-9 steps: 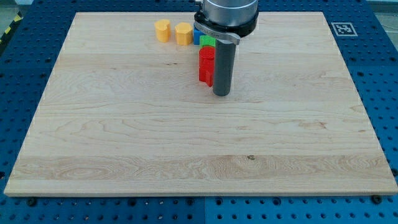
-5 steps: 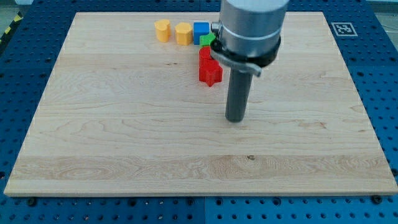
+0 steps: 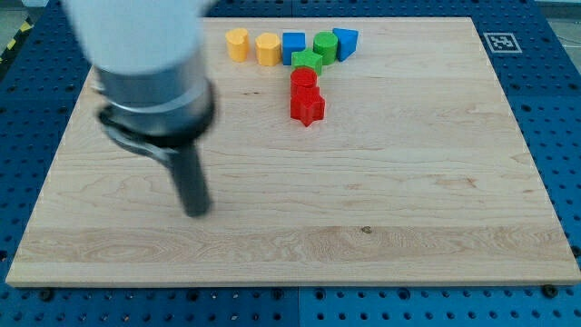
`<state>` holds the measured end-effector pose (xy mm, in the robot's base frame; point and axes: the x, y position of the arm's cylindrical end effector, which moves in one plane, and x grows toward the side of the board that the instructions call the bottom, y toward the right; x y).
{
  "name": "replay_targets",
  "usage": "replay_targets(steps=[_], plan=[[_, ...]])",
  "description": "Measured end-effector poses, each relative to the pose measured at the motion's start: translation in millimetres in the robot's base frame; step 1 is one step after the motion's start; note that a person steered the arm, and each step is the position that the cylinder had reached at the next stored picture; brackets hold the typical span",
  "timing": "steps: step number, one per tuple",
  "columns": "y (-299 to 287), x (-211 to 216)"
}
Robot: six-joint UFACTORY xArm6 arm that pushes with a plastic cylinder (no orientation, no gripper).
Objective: Push the green circle away from the group of blocks
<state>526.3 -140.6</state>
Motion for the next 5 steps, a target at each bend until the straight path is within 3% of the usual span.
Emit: replay_targets(steps=[1, 2, 4, 5], plan=[[-42, -78], [-44, -99], [-111, -222], [-108, -287]])
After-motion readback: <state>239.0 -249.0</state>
